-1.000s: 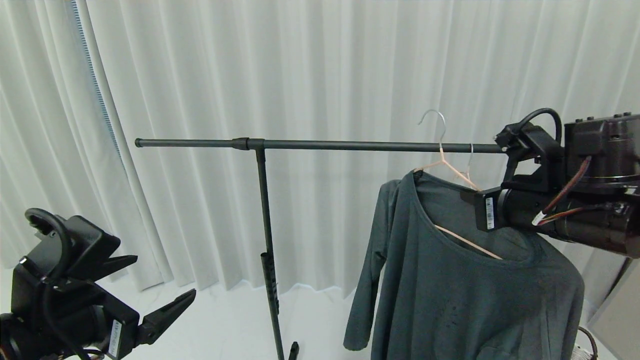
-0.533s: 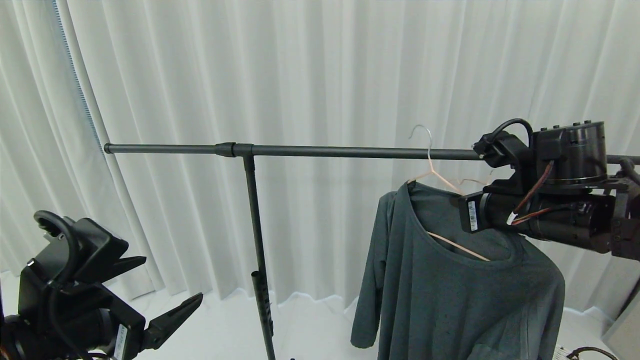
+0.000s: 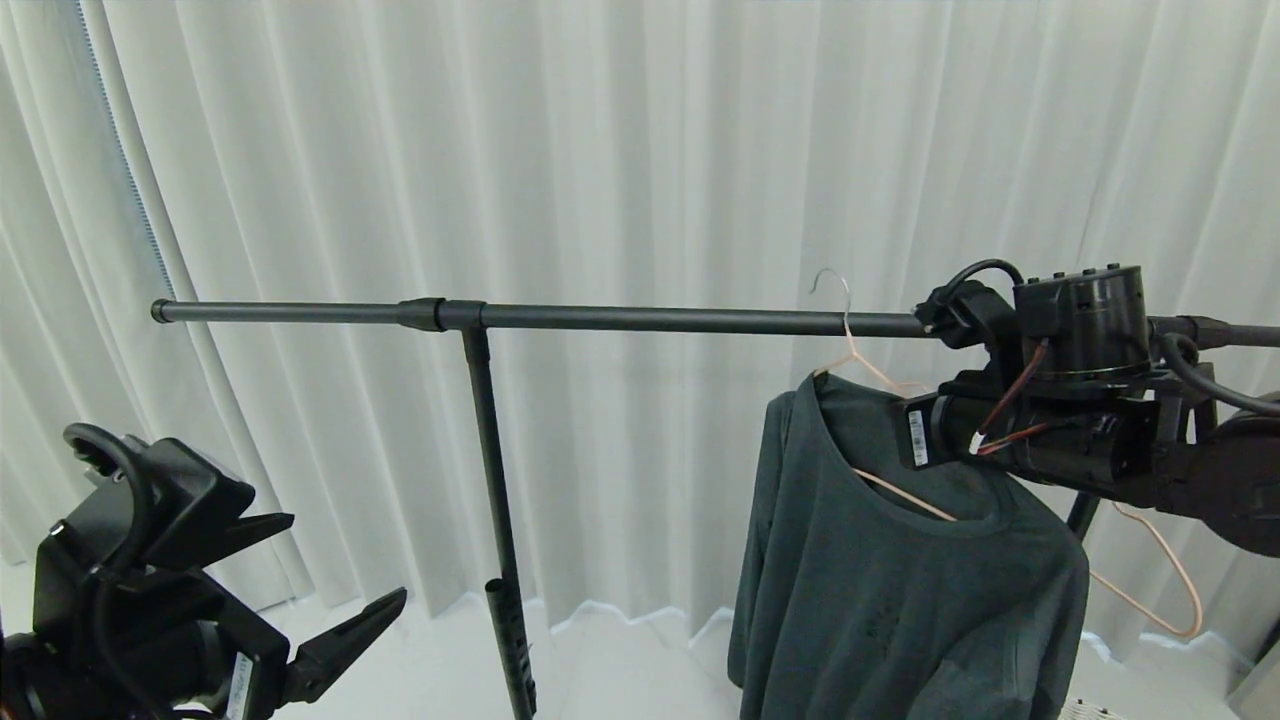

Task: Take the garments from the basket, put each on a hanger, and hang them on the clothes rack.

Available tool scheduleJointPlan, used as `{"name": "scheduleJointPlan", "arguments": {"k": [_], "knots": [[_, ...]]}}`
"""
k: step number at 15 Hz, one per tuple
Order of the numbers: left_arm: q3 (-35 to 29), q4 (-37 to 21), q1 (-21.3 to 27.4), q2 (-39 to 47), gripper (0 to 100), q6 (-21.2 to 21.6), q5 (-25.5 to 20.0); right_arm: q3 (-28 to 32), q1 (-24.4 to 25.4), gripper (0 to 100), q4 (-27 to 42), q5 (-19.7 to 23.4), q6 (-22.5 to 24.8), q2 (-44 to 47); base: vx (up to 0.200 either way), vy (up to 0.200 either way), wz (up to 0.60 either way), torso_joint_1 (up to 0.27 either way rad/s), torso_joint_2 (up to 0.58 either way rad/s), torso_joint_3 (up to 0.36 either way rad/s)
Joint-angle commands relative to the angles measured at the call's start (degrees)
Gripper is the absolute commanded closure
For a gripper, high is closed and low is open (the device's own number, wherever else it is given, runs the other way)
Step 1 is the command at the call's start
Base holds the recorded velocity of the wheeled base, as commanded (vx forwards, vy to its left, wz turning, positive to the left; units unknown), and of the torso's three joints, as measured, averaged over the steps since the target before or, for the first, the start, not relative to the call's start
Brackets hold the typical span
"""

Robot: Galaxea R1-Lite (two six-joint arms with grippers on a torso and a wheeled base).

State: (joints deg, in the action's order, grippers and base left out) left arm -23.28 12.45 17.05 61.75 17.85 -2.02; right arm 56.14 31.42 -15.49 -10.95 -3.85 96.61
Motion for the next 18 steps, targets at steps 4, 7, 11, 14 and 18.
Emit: {"name": "scheduleJointPlan", "arguments": {"k": [4, 7, 11, 14, 18], "knots": [[0.1, -0.1, 1.0, -0.1, 0, 0.1, 0.0, 0.8, -0.2, 100, 0.0, -2.4, -0.2, 3.1, 0.000, 0.000, 0.00, 0.000, 0.00, 0.000], [0.2, -0.1, 1.1, -1.0, 0, 0.3, 0.1, 3.0, -0.1, 100, 0.1, -2.7, -0.3, 5.2, 0.000, 0.000, 0.00, 0.000, 0.00, 0.000], [0.4, -0.1, 1.1, -2.3, 0, 0.3, 0.1, 2.8, 0.4, 100, 0.1, -2.7, -0.4, 6.0, 0.000, 0.000, 0.00, 0.000, 0.00, 0.000], [0.4, -0.1, 1.2, -2.3, 0, 0.3, 0.1, 1.7, 1.3, 100, 0.1, -2.7, -0.4, 5.7, 0.000, 0.000, 0.00, 0.000, 0.00, 0.000], [0.4, -0.1, 1.2, -2.5, 0, 0.3, 0.1, 0.9, 1.7, 100, 0.1, -5.4, -0.5, 6.0, 0.000, 0.000, 0.00, 0.000, 0.00, 0.000]]}}
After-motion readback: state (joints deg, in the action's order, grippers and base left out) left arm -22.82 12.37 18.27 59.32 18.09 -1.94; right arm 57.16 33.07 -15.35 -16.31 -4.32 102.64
